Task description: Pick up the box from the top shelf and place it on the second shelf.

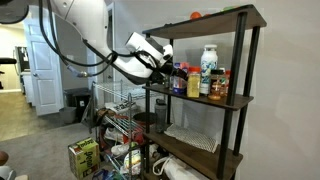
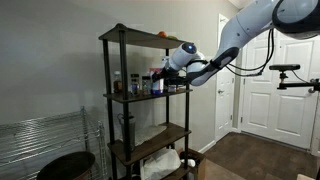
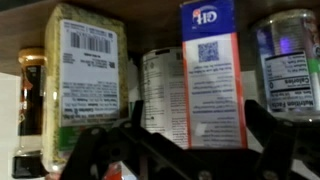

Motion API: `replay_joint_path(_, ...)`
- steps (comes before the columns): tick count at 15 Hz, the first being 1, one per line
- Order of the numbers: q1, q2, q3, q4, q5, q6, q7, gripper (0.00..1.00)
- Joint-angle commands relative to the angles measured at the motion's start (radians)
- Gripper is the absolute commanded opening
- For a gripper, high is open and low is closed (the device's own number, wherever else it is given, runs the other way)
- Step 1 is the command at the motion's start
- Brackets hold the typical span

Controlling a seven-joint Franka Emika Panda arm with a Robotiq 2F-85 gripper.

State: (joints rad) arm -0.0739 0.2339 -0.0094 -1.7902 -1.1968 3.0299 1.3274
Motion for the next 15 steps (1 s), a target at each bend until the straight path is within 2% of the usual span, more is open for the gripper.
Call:
replay_joint_path(1,-0.007,-0.087,-0.022,-0.115,-0.028,0.025,0.055,1.0)
replay_joint_path(15,-0.006,-0.185,-0.043,-0.221,-0.023,0.051,0.029,1.0)
